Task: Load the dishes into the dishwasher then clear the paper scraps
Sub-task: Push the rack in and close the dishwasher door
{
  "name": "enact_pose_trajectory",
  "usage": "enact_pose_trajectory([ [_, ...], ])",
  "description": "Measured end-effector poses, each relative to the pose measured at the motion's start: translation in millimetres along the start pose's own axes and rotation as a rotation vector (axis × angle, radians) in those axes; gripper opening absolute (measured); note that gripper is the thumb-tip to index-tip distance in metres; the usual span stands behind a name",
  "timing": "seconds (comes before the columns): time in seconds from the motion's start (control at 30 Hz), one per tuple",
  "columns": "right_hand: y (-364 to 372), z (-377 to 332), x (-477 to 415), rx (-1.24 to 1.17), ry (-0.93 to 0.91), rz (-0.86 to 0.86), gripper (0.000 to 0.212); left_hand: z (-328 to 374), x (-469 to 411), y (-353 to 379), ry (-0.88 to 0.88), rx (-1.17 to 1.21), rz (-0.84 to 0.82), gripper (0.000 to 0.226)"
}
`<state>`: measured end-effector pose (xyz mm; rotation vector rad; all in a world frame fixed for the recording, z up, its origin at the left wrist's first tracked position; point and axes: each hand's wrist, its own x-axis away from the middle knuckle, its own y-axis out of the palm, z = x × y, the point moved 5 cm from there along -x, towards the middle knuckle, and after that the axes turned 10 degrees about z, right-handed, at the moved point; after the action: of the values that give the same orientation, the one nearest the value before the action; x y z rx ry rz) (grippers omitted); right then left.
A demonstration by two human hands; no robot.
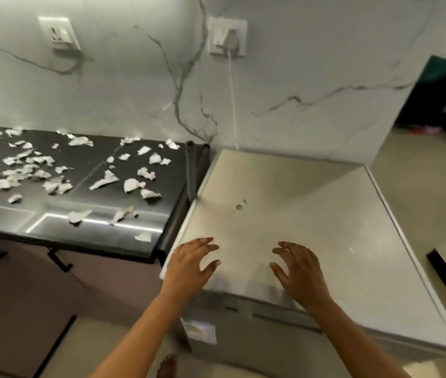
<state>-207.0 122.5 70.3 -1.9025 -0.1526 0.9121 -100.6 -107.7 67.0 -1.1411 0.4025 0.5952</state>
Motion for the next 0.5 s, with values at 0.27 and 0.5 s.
enact_pose_trajectory([
  [0.27,51.3,-100.7,-198.0,-0.158,0.097,0.168,0.026,-153.3,-176.8,-77.5,-0.041,-0.001,0.272,0.035],
  [0.5,58.6,-142.3,-384.3,-0.19,0.195,0.265,0.029,-232.9,-363.7,-82.8,0.038,-0.118,0.234,0.049],
])
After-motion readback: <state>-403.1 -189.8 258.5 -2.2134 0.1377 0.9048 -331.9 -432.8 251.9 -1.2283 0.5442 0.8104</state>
